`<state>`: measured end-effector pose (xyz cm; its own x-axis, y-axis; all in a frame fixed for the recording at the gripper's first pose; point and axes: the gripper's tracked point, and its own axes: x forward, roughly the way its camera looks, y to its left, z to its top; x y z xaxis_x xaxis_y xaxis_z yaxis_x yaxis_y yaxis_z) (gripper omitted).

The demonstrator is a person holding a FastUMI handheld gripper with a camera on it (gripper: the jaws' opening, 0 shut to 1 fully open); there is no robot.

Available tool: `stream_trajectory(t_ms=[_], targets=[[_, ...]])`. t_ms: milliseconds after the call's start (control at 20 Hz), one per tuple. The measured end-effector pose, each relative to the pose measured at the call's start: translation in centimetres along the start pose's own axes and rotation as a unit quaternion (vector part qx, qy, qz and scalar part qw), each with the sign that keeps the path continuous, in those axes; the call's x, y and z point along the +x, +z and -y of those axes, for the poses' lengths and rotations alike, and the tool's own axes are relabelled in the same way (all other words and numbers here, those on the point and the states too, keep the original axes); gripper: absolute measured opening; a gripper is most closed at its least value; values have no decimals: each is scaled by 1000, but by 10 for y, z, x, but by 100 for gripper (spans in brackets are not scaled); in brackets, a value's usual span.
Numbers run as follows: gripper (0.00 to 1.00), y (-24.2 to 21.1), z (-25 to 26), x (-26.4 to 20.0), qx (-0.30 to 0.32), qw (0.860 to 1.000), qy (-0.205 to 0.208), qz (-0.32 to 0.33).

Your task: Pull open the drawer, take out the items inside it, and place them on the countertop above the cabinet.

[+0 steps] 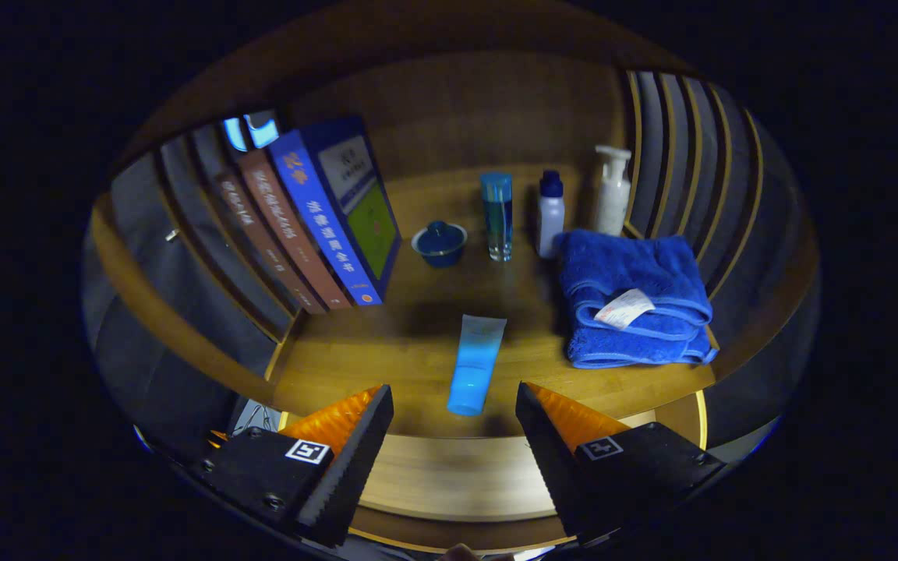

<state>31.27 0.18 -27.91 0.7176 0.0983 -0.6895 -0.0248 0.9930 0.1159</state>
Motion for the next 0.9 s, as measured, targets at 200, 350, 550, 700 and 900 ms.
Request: stream_trajectory(t_ms=[200,350,550,700,900], targets=[[100,-5,-12,-57,-15,995,25,92],[100,-15,-12,-97,-16,987,30,157],[100,-38,-10,-145,-37,968,20,246],[99,-69,-3,-169,-46,952,-1,301],[99,-130,8,-168,-41,948,-26,315]])
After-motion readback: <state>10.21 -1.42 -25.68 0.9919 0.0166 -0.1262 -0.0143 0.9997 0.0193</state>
